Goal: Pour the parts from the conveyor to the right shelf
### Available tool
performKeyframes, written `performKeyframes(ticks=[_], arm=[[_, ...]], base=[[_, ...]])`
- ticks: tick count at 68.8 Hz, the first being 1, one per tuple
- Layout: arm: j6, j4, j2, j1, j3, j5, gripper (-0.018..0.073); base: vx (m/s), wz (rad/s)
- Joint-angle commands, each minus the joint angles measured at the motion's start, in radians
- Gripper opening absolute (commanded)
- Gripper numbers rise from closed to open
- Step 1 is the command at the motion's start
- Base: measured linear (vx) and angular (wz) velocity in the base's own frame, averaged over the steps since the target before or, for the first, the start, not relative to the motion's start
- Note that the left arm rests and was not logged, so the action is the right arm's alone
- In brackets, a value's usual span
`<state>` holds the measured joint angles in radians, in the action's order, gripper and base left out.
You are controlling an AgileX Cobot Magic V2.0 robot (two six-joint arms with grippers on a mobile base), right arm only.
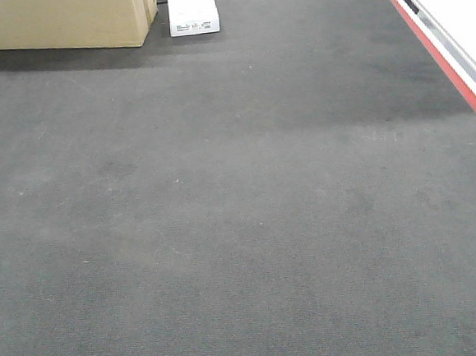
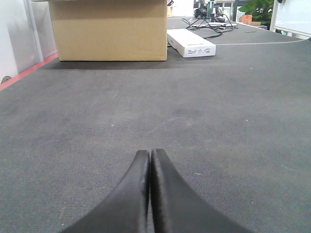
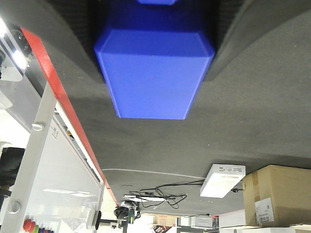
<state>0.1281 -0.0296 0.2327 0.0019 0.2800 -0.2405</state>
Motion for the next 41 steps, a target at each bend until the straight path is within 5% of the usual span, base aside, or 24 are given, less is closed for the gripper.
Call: performKeyframes(ticks=[1, 41], arm=[[0.007, 0.002, 0.009, -0.003, 0.028, 0.087, -0.0006], [0.007, 0.002, 0.009, -0.003, 0.028, 0.087, -0.0006]], base=[[0.00, 0.00], [0.00, 0.00]])
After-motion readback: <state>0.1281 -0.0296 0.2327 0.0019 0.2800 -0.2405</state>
